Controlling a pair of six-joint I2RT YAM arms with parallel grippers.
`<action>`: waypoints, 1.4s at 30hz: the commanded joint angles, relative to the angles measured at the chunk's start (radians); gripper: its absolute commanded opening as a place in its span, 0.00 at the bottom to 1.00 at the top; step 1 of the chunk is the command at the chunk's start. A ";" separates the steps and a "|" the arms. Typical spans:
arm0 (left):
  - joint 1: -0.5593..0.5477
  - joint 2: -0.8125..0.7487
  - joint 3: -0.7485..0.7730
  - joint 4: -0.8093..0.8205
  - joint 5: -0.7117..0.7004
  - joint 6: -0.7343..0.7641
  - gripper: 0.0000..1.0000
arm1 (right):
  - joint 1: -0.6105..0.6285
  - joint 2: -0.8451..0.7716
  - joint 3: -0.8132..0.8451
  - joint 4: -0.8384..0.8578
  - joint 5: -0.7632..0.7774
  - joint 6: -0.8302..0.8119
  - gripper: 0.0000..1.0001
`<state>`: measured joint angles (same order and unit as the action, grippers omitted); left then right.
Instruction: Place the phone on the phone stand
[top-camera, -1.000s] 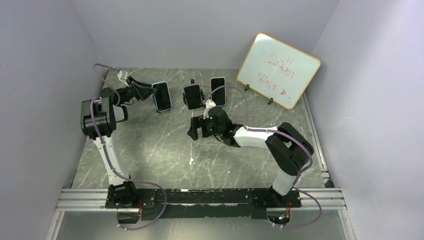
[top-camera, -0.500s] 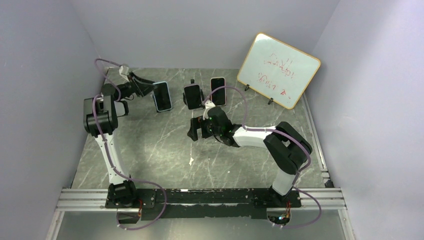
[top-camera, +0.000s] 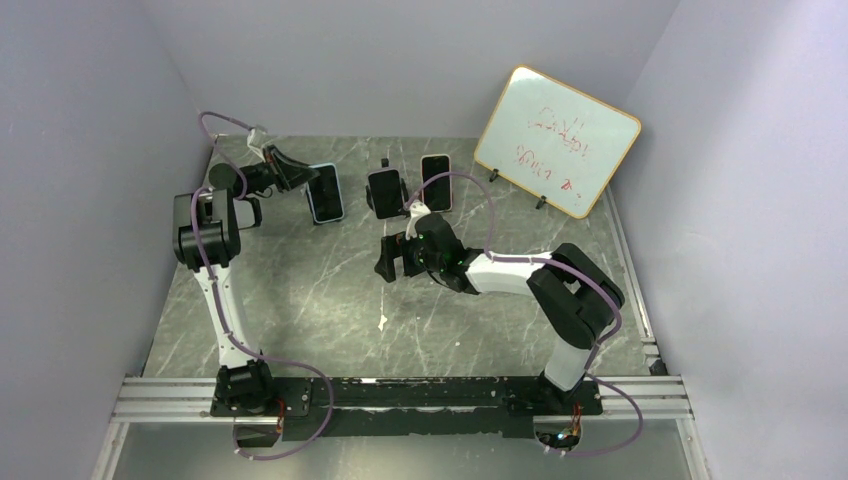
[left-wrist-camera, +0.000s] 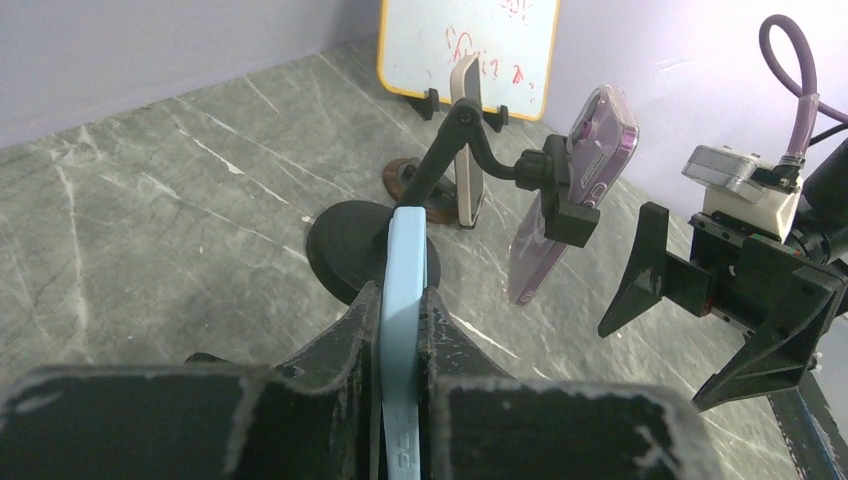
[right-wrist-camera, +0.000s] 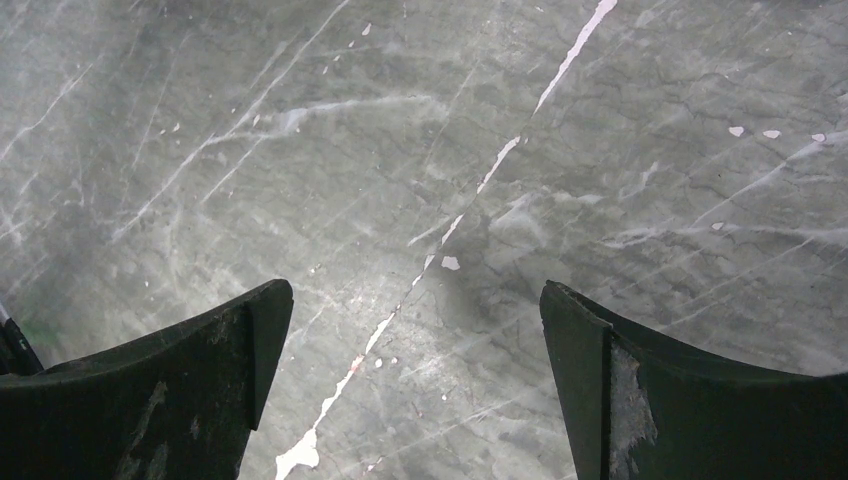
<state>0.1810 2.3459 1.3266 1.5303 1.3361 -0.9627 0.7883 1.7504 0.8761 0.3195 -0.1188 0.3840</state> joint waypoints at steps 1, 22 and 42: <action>-0.008 -0.008 0.017 0.303 0.020 -0.010 0.05 | -0.006 0.018 0.017 0.003 -0.007 -0.008 1.00; 0.037 -0.057 0.007 0.306 -0.045 0.021 0.05 | -0.004 0.025 0.020 0.004 -0.015 -0.008 1.00; 0.046 -0.075 0.052 0.306 -0.069 -0.005 0.05 | -0.003 0.030 0.026 0.005 -0.025 -0.008 1.00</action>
<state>0.2153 2.3402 1.3312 1.5303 1.3128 -0.9581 0.7883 1.7626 0.8780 0.3199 -0.1322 0.3836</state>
